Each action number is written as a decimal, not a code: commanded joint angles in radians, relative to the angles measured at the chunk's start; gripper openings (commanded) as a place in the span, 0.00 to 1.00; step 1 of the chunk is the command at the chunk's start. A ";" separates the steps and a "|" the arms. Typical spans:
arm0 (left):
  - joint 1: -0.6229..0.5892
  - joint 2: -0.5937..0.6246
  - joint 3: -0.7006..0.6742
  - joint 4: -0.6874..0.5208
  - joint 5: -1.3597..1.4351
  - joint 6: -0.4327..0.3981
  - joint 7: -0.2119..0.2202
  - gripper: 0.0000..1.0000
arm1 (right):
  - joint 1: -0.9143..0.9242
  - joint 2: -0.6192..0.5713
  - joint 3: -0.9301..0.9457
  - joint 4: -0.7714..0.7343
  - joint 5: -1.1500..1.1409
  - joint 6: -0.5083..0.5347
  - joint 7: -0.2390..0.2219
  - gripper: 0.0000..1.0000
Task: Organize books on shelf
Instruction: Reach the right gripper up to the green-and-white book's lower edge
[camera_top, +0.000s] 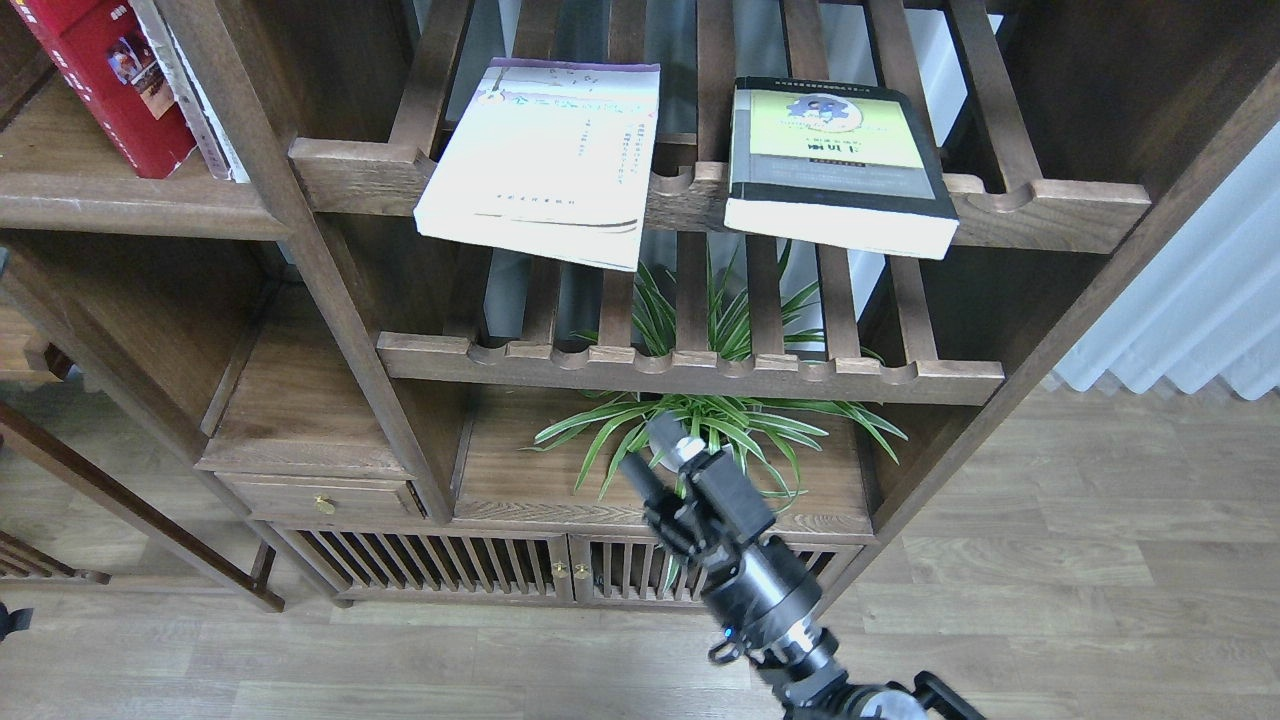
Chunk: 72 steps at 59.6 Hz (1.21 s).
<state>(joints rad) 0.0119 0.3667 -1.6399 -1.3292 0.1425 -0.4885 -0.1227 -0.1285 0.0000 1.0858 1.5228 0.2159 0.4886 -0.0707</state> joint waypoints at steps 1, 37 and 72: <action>0.000 0.000 0.000 0.001 0.000 0.000 0.000 1.00 | 0.047 0.000 0.091 0.003 -0.001 0.000 0.000 0.97; 0.000 0.000 -0.003 0.010 0.000 0.000 -0.003 1.00 | 0.158 0.000 0.244 0.043 -0.064 0.000 -0.006 0.97; 0.000 0.000 -0.003 0.024 0.000 0.000 -0.002 1.00 | 0.142 -0.009 0.332 0.040 -0.081 0.000 -0.008 0.97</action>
<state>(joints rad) 0.0123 0.3666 -1.6418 -1.3071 0.1427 -0.4889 -0.1237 0.0139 -0.0023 1.4149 1.5631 0.1423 0.4887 -0.0783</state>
